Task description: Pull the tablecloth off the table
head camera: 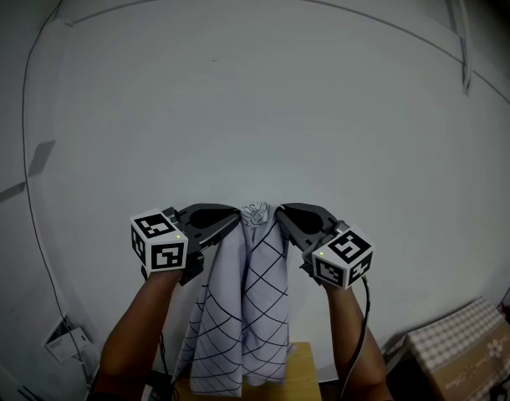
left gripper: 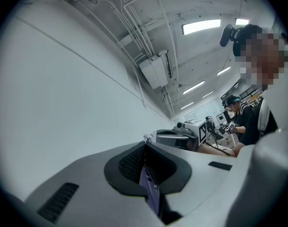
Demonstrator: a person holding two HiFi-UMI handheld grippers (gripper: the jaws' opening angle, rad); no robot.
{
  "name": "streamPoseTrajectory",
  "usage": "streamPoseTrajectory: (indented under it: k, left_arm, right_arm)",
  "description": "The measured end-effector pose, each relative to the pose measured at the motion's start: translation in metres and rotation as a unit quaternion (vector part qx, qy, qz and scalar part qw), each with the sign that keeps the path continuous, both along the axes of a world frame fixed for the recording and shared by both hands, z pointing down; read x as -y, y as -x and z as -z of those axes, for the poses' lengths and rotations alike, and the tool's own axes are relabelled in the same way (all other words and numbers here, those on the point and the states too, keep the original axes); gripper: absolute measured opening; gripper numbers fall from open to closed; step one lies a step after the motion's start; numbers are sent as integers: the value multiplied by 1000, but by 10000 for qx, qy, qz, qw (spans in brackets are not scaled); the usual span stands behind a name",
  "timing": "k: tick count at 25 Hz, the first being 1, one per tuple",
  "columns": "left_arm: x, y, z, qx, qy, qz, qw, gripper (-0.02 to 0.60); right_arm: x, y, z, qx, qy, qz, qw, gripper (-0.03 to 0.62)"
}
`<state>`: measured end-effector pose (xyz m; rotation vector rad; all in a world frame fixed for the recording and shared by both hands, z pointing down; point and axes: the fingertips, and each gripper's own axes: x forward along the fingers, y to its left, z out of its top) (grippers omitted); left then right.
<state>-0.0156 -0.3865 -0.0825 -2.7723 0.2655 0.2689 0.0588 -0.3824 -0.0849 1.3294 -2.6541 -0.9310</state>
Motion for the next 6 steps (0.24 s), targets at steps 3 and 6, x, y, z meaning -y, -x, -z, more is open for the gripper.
streamPoseTrajectory:
  k: [3, 6]
  left_arm:
    - [-3, 1, 2, -24, -2, -7, 10000, 12]
    - [-7, 2, 4, -13, -19, 3, 10000, 12]
  right_arm:
    - [-3, -1, 1, 16, -4, -27, 10000, 20]
    - [-9, 3, 4, -8, -19, -21, 10000, 19]
